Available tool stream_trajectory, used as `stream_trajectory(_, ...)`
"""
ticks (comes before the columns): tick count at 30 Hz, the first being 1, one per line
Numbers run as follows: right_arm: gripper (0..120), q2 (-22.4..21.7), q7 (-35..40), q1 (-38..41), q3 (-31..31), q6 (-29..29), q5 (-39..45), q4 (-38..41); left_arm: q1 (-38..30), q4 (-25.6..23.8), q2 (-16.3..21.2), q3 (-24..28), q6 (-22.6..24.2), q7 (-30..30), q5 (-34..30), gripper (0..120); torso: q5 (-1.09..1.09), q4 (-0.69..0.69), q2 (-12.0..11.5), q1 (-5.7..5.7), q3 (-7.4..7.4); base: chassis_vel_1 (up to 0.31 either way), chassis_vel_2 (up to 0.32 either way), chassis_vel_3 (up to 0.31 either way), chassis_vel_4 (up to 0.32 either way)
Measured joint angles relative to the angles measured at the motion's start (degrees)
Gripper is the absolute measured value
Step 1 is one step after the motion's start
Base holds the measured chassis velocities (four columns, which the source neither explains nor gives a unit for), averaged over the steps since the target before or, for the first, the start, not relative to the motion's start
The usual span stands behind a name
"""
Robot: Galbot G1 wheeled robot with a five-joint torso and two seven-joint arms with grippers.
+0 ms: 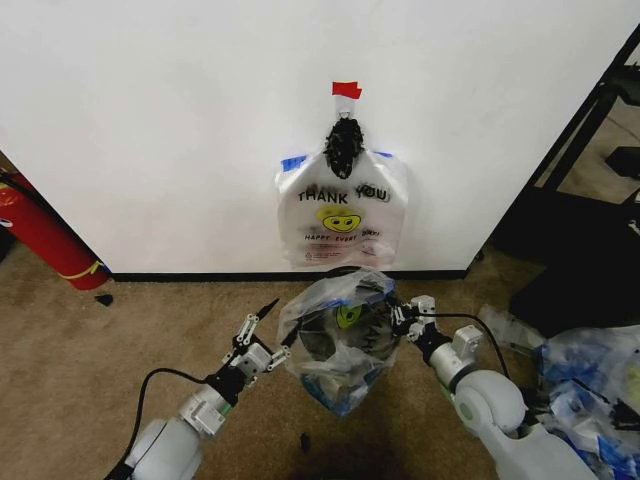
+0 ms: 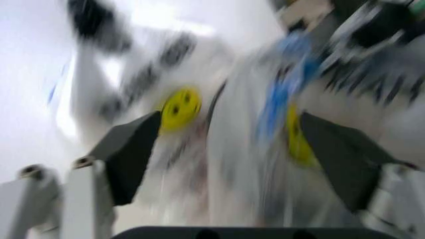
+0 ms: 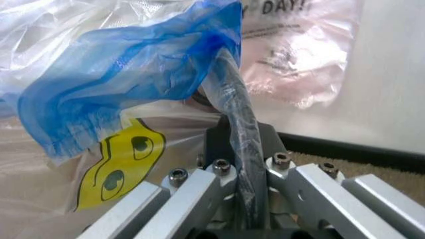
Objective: Pick up the garbage bag from the wall and place it over the trash bin.
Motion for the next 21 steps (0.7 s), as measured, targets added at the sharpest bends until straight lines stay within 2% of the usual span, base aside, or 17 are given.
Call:
stream_trajectory(3, 0, 0.19, 0.41, 0.11, -0.98, 0.49, -4.90, 0.56, -2.55, 1.09, 0.06, 2.00, -3.10, 0.33, 3.43, 98, 0.00, 0.00, 0.00, 0.00, 0.00, 0.000, 0.000, 0.000, 0.000)
stream_trajectory(8, 0, 0.28, 1.21, 0.58, -2.05, 0.31, -9.40, 0.90, -6.77, 3.79, 0.38, 4.75, -4.58, 0.62, 8.15, 100, -0.01, 0.00, 0.00, 0.00, 0.00, 0.000, 0.000, 0.000, 0.000)
stream_trajectory(11, 0, 0.39, 1.73, 1.21, -2.71, -0.58, -10.86, 0.74, -9.85, 5.85, 1.05, 6.42, -5.65, 1.27, 10.66, 91, 0.00, 0.00, 0.00, 0.00, 0.00, 0.000, 0.000, 0.000, 0.000)
stream_trajectory(14, 0, 0.48, 1.84, 1.67, -3.07, -1.11, -11.23, 0.50, -12.03, 7.27, 1.41, 7.57, -6.17, 1.63, 11.64, 87, 0.01, 0.01, 0.00, 0.00, 0.00, 0.000, 0.000, 0.000, 0.000)
stream_trajectory(19, 0, 0.81, 1.86, 2.59, -3.88, -2.29, -11.97, 0.40, -18.70, 11.66, 1.49, 12.36, -6.47, 2.08, 12.69, 66, 0.00, 0.00, 0.00, 0.00, 0.00, 0.000, 0.000, 0.000, 0.000)
stream_trajectory(20, 0, 0.91, 1.84, 2.75, -4.13, -2.66, -12.22, 0.40, -20.49, 12.79, 1.13, 13.58, -6.47, 2.26, 13.05, 55, 0.00, 0.00, 0.00, 0.00, 0.00, 0.000, 0.000, 0.000, 0.000)
stream_trajectory(21, 0, 0.96, 1.83, 2.79, -4.21, -2.75, -12.26, 0.40, -20.96, 13.15, 0.96, 13.87, -6.47, 2.26, 13.24, 50, 0.01, 0.00, 0.00, 0.00, 0.00, 0.000, 0.000, 0.000, 0.000)
